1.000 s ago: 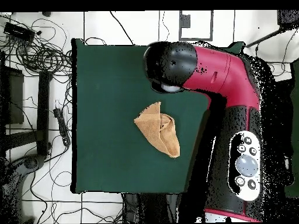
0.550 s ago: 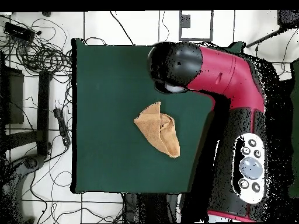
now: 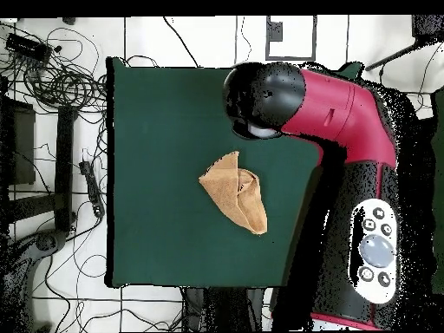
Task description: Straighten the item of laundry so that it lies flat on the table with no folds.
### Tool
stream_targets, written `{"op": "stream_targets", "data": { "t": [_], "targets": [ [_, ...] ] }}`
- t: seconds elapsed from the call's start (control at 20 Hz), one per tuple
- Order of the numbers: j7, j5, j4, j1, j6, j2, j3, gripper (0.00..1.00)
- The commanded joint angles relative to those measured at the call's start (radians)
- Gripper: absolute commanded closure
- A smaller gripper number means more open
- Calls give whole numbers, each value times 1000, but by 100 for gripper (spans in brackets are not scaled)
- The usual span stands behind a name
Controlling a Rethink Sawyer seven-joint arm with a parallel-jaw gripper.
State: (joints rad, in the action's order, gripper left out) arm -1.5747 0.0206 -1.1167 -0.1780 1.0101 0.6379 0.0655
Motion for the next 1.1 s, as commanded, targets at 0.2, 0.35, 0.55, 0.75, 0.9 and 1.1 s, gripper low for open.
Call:
{"op": "stream_targets", "data": {
  "t": [0.2, 0.35, 0.55, 0.75, 0.9, 1.1],
  "targets": [
    [-175, 19, -125, -4, -18, -37, -36, 100],
    [-174, 15, -119, -1, -13, -38, -33, 100],
    [-163, 10, -124, -5, -20, -36, -33, 100],
    [-144, 8, -138, -15, -43, -32, -40, 100],
    [-139, 9, -137, -19, -38, -32, -42, 100],
    [-136, 11, -132, -22, -33, -35, -46, 100]
  ]
}}
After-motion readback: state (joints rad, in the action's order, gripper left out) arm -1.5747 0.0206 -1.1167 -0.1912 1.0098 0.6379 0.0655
